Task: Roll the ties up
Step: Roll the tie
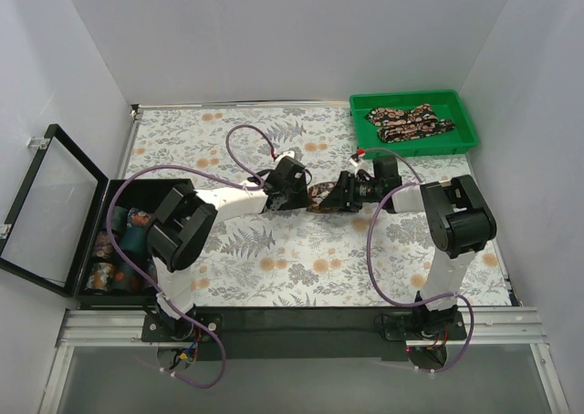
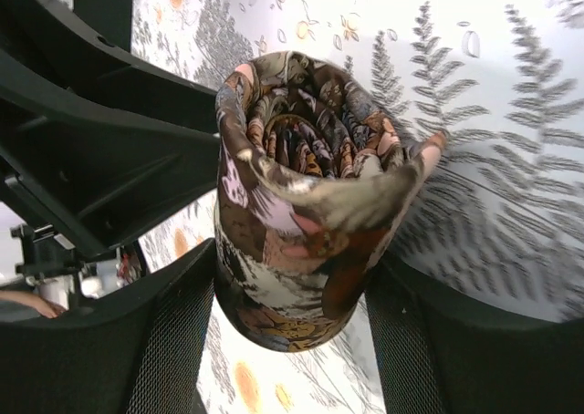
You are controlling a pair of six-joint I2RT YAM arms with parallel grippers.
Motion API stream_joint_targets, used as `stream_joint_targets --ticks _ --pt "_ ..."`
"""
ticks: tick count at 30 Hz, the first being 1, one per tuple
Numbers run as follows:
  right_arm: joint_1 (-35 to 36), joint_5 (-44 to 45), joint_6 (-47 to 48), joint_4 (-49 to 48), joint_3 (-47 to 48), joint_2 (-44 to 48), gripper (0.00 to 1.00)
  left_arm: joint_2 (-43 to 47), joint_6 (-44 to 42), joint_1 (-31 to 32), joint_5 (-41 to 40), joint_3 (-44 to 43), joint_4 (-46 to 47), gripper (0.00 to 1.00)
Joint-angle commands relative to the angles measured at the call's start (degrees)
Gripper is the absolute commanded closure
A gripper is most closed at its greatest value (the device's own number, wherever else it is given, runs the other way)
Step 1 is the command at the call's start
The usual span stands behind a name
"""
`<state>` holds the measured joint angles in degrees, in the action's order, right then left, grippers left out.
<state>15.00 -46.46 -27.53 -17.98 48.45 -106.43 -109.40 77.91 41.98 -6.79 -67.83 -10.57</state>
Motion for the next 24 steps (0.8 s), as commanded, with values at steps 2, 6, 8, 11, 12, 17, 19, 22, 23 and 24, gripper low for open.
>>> stream_joint_targets --ticks 2,6,8,11,12,17,19,22,23,24 --pt "3.45 4.17 -12.27 -15.40 -3.18 2.19 0.42 7.09 -3.90 -0.84 -6.48 1.30 -2.44 0.55" --pt "6.78 9.27 -18.34 -21.13 -5.46 2.11 0.43 9.64 -6.54 -1.37 -10.26 2.18 -4.63 0.52" --pt "7.75 12.42 -20.63 -22.88 -5.82 2.02 0.43 11.31 -7.59 -1.37 -12.02 3.05 -4.99 0.50" --pt "8.55 15.51 -23.52 -24.91 -7.05 1.93 0.42 13.42 -9.00 -1.37 -12.90 4.02 -5.25 0.44" --pt "8.72 15.78 -23.88 -25.52 -7.48 1.93 0.41 14.04 -9.26 -1.37 -13.16 4.72 -5.43 0.41" --pt "8.81 17.36 -23.89 -25.97 -10.73 3.94 0.35 17.55 -9.70 -1.28 -13.25 5.78 -6.66 0.23" --pt "8.73 17.19 -23.27 -25.88 -11.79 5.00 0.33 18.52 -9.71 -1.02 -13.25 5.78 -7.53 0.19" --pt "8.11 15.70 -23.01 -25.53 -13.72 7.46 0.23 19.14 -9.27 -0.06 -13.34 5.08 -9.03 0.06" --pt "7.76 15.61 -23.27 -25.53 -14.34 7.99 0.21 19.14 -8.92 0.30 -13.34 4.56 -9.47 0.04" --pt "6.89 15.61 -23.27 -25.09 -15.74 8.60 0.20 18.97 -8.65 1.00 -13.43 4.03 -10.60 0.02"
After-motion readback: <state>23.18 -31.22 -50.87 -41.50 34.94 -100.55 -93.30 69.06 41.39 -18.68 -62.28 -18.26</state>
